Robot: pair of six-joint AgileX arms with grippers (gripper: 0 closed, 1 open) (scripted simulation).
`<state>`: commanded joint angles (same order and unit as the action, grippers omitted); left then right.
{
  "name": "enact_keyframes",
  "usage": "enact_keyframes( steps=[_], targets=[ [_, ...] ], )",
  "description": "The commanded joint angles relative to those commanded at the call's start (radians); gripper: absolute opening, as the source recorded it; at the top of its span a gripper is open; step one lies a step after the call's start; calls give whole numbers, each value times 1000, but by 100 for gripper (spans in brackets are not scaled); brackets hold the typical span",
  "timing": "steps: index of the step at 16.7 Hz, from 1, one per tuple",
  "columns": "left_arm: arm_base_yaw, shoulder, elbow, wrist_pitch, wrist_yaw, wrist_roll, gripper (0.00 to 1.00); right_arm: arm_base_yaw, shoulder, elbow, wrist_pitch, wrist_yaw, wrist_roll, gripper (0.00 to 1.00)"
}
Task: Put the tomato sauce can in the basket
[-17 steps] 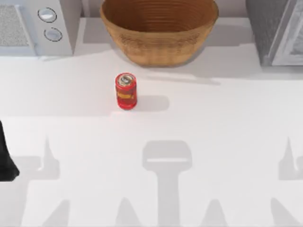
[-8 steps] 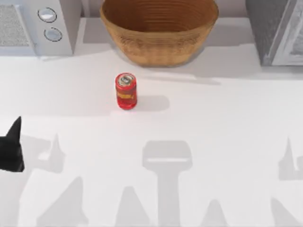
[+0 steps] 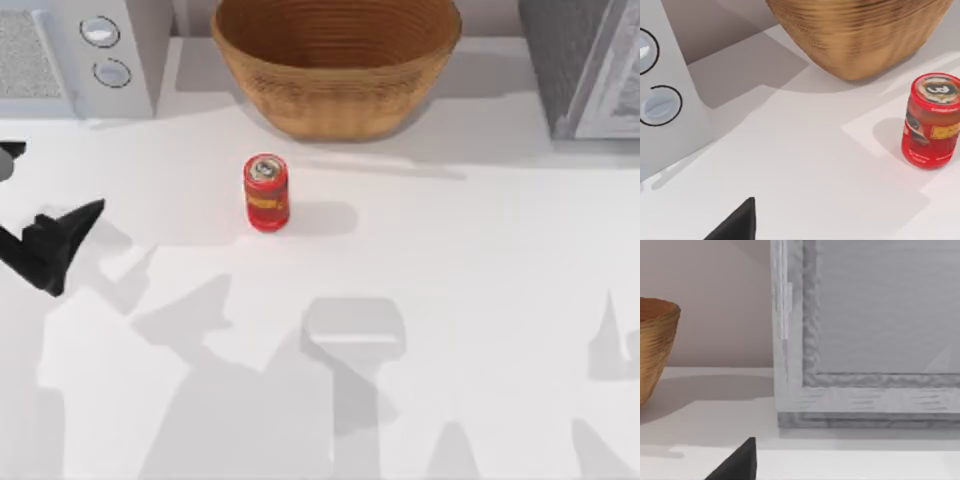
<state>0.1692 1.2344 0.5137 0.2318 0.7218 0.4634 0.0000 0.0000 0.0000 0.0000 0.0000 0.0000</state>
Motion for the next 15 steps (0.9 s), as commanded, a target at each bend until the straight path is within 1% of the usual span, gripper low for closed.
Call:
enact_keyframes(
  steps=[4,8,12,15],
  targets=[
    [-6,365,196,65,211,135,100,0,0,0,0,0,0,100],
    [-35,686,385,117,397,237,100,0,0,0,0,0,0,100],
    [-90,934,553,149,545,292,100,0,0,0,0,0,0,100],
    [-135,1061,649,161,624,306,100,0,0,0,0,0,0,100]
  ],
)
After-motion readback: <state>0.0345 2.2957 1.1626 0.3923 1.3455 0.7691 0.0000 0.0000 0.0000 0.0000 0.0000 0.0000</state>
